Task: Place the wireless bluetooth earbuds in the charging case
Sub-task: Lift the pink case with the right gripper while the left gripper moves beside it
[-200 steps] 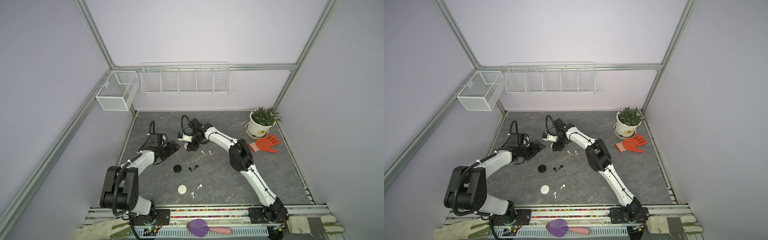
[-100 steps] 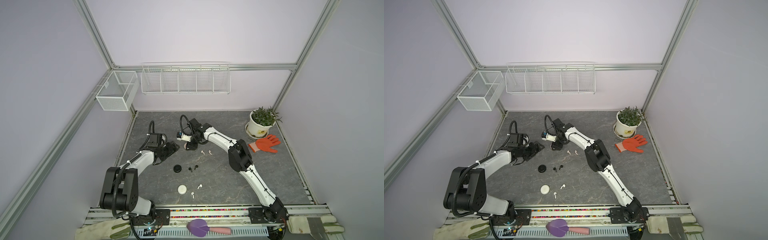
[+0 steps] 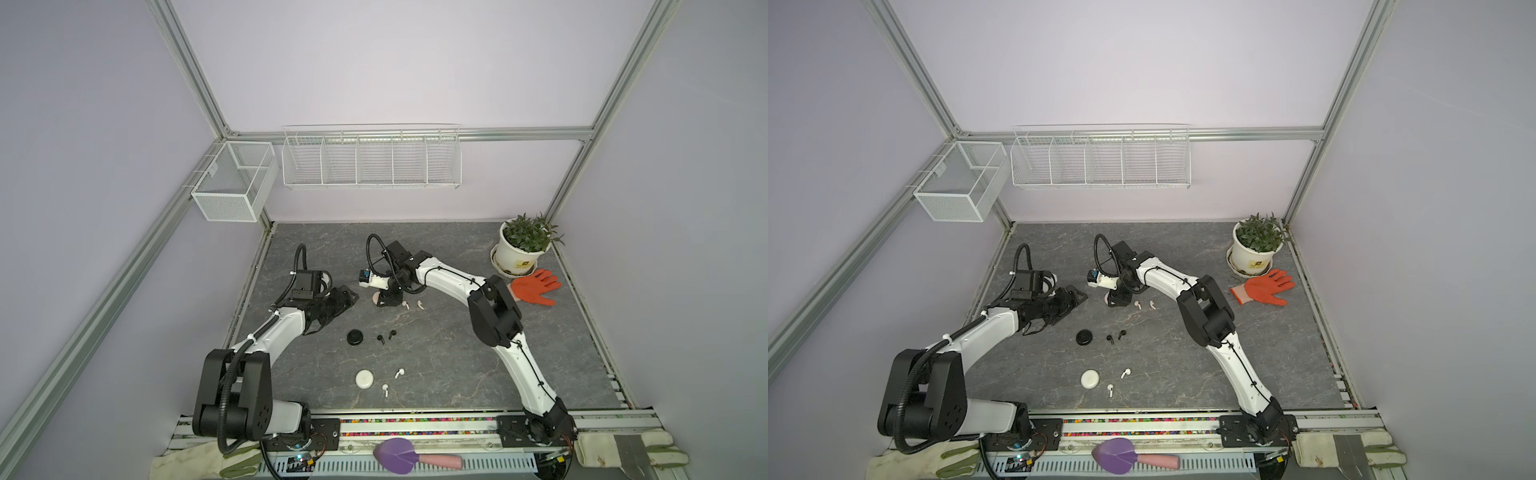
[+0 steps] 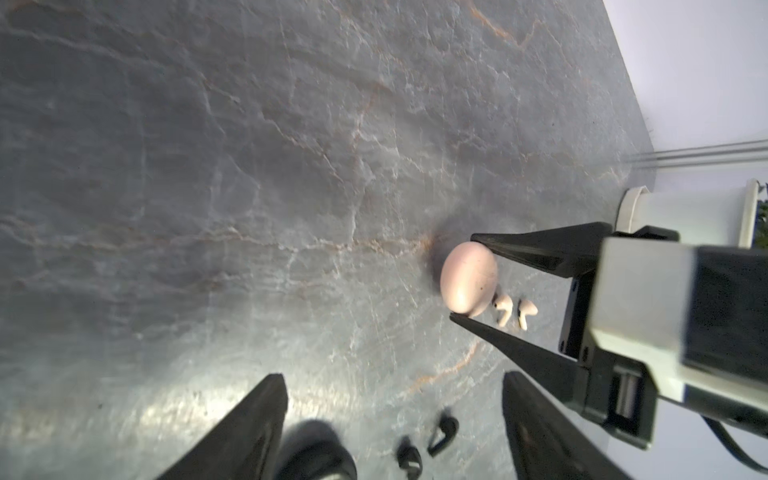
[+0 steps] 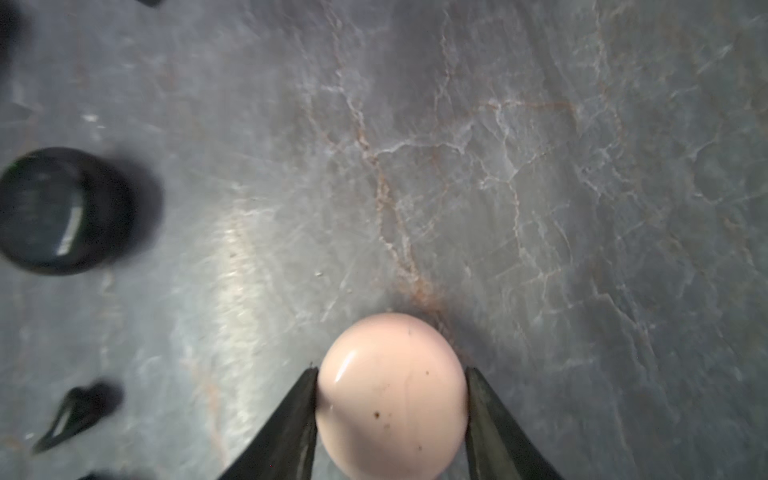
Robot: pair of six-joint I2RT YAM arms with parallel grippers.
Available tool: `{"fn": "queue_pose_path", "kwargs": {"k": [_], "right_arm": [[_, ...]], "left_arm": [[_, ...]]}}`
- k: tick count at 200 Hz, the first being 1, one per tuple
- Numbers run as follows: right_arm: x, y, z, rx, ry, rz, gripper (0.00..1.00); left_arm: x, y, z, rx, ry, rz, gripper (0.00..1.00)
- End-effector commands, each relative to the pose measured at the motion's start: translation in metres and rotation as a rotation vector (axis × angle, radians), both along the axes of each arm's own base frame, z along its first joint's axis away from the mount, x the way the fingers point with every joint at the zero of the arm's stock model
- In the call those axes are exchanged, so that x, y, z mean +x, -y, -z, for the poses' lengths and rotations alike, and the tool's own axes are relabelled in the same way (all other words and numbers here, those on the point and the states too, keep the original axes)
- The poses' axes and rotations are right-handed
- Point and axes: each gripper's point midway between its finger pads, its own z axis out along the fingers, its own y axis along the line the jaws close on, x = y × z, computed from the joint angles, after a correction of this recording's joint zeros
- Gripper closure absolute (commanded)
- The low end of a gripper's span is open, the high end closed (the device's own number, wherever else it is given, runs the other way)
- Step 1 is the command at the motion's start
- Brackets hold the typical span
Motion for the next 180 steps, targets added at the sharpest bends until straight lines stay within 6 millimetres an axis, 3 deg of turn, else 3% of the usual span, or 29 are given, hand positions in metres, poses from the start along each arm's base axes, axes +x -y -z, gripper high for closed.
{"fn": "queue_pose_path", "kwargs": {"k": [1, 53, 87, 117, 144, 180], "right_arm": [[-0.007, -0.018, -0.072, 0.191, 0.128, -0.073, 0.54], [-0.057, 0.004, -0.111, 0.264, 0.157, -0.085, 0.66], [-0.081, 0.024, -0.114, 0.249, 0.183, -0.068, 0.82], [-0.089, 0.035, -0.113, 0.247, 0.208, -0.054, 0.92], [-0.092, 0.035, -0.114, 0.257, 0.203, -0.062, 0.93], [-0.093, 0.029, -0.119, 0.284, 0.191, -0.082, 0.93]], "left_arm": [[-0.026, 0.009, -0.015, -0.053, 0.028, 0.08, 0.2], [-0.063, 0.057, -0.059, -0.242, 0.209, 0.233, 0.24], [-0.077, 0.076, -0.072, -0.34, 0.277, 0.302, 0.27], [-0.089, 0.092, -0.075, -0.383, 0.301, 0.37, 0.31], [-0.095, 0.101, -0.079, -0.41, 0.331, 0.404, 0.37], [-0.085, 0.105, -0.09, -0.429, 0.381, 0.395, 0.44]]}}
